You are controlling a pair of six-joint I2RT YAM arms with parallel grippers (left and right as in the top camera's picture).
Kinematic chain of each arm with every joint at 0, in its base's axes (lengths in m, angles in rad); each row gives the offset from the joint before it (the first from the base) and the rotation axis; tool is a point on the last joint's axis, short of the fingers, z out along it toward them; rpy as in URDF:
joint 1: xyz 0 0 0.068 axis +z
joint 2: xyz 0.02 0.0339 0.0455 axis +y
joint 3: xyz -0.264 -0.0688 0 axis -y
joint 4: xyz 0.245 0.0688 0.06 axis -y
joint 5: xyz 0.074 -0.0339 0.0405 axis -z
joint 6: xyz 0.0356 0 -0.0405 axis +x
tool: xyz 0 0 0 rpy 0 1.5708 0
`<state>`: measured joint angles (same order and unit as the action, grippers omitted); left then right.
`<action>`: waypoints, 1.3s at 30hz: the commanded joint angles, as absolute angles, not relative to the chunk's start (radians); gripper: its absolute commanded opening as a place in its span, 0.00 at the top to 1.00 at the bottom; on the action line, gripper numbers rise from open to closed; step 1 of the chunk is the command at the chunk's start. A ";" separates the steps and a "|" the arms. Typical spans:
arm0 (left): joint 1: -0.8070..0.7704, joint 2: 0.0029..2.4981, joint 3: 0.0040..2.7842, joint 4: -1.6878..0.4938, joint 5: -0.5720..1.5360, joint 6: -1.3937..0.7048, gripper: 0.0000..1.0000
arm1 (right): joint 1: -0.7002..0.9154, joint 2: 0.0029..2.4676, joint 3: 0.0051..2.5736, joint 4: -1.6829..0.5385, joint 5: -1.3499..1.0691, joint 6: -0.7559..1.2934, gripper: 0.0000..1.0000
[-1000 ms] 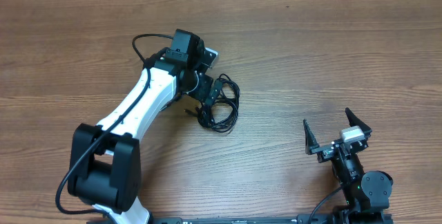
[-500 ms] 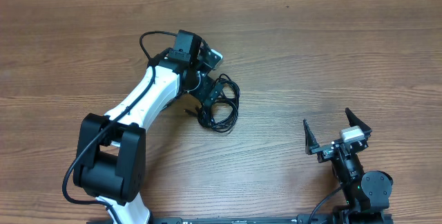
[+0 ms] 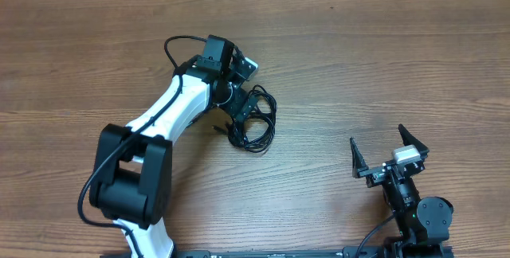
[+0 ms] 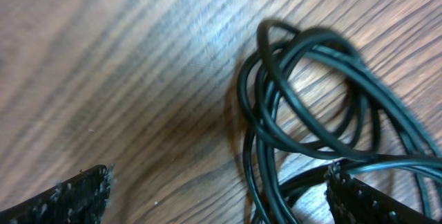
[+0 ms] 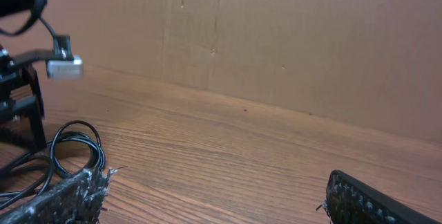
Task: Untangle cables
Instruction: 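Lift the grasped cable coil upward with the left gripper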
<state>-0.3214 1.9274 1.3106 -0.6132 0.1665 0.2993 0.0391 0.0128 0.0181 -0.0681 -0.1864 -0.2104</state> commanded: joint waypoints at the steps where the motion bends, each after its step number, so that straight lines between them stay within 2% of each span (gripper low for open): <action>1: -0.329 1.984 1.330 -0.620 0.154 0.322 0.00 | 0.038 0.003 0.008 -0.063 -0.184 -0.211 0.00; 8: -0.329 2.006 1.330 -0.618 0.154 0.322 0.00 | 0.038 0.003 0.008 -0.063 -0.184 -0.211 0.00; 11: -0.329 2.006 1.330 -0.609 0.154 0.322 0.09 | 0.038 0.003 0.008 -0.063 -0.184 -0.211 0.00; 12: -0.329 2.006 1.330 -0.605 0.155 0.322 0.17 | 0.038 0.003 0.008 -0.063 -0.184 -0.211 0.00; 13: -0.329 2.006 1.330 -0.601 0.155 0.322 0.31 | 0.038 0.003 0.008 -0.063 -0.184 -0.211 0.00; 18: -0.330 2.007 1.330 -0.584 0.158 0.322 0.90 | 0.038 0.003 0.008 -0.063 -0.184 -0.211 0.00; 19: -0.330 2.007 1.330 -0.577 0.158 0.322 0.96 | 0.038 0.003 0.008 -0.063 -0.184 -0.211 0.00; 31: -0.330 1.979 1.391 -0.598 0.397 0.314 0.96 | 0.038 0.003 0.008 -0.063 -0.184 -0.211 0.00; 39: -0.330 1.887 1.560 -0.744 0.417 0.313 0.96 | 0.038 0.003 0.008 -0.063 -0.184 -0.211 0.00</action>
